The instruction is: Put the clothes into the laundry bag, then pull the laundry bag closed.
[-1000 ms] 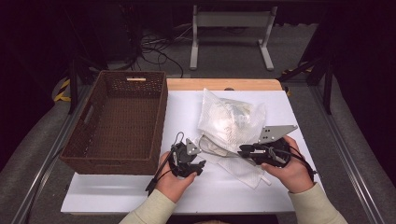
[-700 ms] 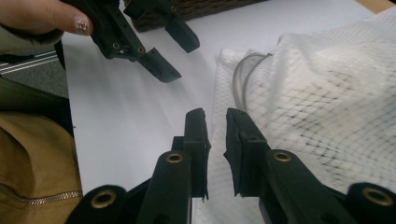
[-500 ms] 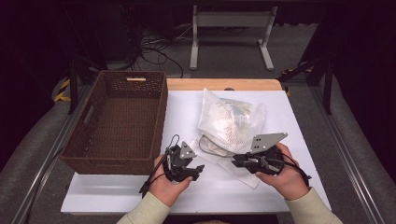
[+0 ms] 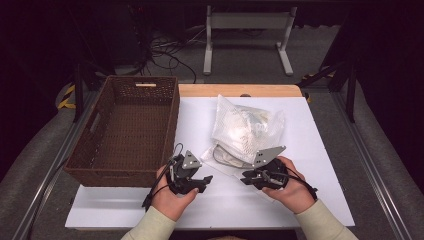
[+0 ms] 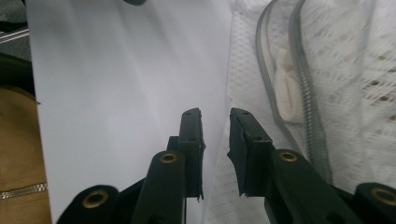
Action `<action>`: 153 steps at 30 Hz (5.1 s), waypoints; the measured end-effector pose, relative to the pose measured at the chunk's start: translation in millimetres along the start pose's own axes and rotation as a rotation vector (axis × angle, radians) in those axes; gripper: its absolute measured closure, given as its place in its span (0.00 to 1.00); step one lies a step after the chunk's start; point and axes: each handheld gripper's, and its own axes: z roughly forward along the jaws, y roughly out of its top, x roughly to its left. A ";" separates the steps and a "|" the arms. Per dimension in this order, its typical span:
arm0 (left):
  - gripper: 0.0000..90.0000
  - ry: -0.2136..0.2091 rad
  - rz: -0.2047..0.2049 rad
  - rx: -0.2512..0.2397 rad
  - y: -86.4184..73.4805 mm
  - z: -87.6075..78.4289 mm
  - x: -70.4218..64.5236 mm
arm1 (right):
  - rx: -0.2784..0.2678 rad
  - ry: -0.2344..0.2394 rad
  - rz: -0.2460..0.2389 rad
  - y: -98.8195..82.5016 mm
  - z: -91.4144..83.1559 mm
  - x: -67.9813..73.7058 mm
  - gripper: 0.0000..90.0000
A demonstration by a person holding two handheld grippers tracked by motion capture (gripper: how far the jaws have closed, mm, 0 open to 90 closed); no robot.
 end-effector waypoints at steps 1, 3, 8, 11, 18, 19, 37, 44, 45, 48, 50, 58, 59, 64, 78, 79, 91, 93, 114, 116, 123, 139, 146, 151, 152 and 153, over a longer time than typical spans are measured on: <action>0.46 -0.001 0.001 0.002 -0.1 -0.2 0.3 | 0.004 -0.003 0.003 -0.4 2.4 -0.4 0.81; 0.46 0.003 0.001 0.003 -0.6 0.0 0.6 | 0.016 -0.014 0.006 -0.9 5.5 -1.1 0.79; 0.46 0.005 -0.001 0.002 -1.3 0.0 1.4 | 0.054 -0.039 0.014 -2.6 15.2 -2.0 0.74; 0.45 0.006 -0.002 0.002 -1.6 0.0 1.6 | 0.066 -0.053 0.012 -2.5 19.6 -2.2 0.70; 0.45 0.008 -0.002 0.007 -2.0 1.1 1.8 | 0.095 -0.073 0.018 -5.1 29.8 -4.7 0.66; 0.45 0.008 -0.002 0.006 -2.1 1.4 1.9 | 0.096 -0.076 0.019 -5.4 30.9 -5.0 0.66; 0.44 0.008 0.000 0.012 -2.1 2.8 2.0 | 0.100 -0.061 0.012 -6.5 18.0 -3.7 1.00; 0.44 0.004 0.003 0.008 -0.6 4.8 1.1 | 0.081 -0.056 0.006 -10.8 -2.6 1.3 1.00; 0.44 0.003 0.004 0.007 -0.3 5.0 1.2 | 0.082 -0.054 0.004 -12.0 -5.1 1.5 1.00; 0.44 0.003 0.005 0.007 0.2 5.8 1.0 | 0.079 -0.039 0.001 -15.2 -12.1 3.1 1.00; 0.44 -0.001 0.003 0.006 0.4 6.6 0.7 | 0.085 -0.026 -0.006 -17.5 -16.8 5.0 1.00; 0.44 -0.004 0.005 0.007 1.1 8.2 0.9 | 0.118 0.022 -0.020 -31.5 -33.4 12.5 1.00; 0.44 -0.004 0.007 0.010 1.3 8.9 0.6 | 0.120 0.031 -0.021 -33.6 -35.4 12.9 1.00; 0.44 -0.028 0.019 0.037 2.1 18.1 -5.3 | 0.117 0.072 -0.011 -41.5 -43.2 16.9 1.00; 0.75 -0.012 0.072 0.100 6.5 63.5 -11.0 | 0.049 0.047 0.022 -43.0 -53.2 16.2 1.00; 0.87 -0.008 0.083 0.111 6.7 62.5 -12.5 | 0.044 0.046 0.021 -43.0 -54.1 16.1 1.00; 0.99 -0.116 0.112 0.099 4.0 16.0 -29.2 | -0.005 0.022 0.026 -40.2 -67.9 14.0 1.00; 0.99 -0.131 0.123 0.112 0.3 11.7 -35.6 | -0.008 0.016 0.028 -39.7 -68.6 13.2 1.00; 0.60 -0.121 0.065 -0.015 -23.7 -26.5 -22.8 | -0.075 -0.013 0.044 -27.6 -72.4 9.4 0.98; 0.60 -0.094 0.046 -0.023 -25.0 -27.1 -18.0 | -0.090 -0.022 0.046 -24.5 -73.8 9.9 0.96; 0.59 -0.067 0.022 -0.051 -27.5 -28.7 -7.9 | -0.116 -0.032 0.037 -15.2 -72.5 9.8 0.92; 0.58 -0.051 -0.030 -0.051 -38.1 -27.8 -2.2 | -0.124 -0.032 0.032 2.7 -57.9 11.0 0.88; 0.59 -0.063 -0.045 -0.030 -39.5 -15.6 -4.6 | -0.130 -0.028 0.028 7.2 -53.9 11.2 0.88; 0.59 -0.084 -0.041 -0.004 -38.4 -0.7 -11.6 | -0.125 -0.022 0.025 8.2 -51.4 12.7 0.87; 0.58 -0.093 -0.045 0.003 -38.0 3.1 -14.1 | -0.125 -0.023 0.026 8.0 -51.4 12.7 0.87; 0.58 -0.098 -0.042 0.012 -37.3 5.5 -15.7 | -0.125 -0.024 0.026 7.6 -51.4 12.6 0.87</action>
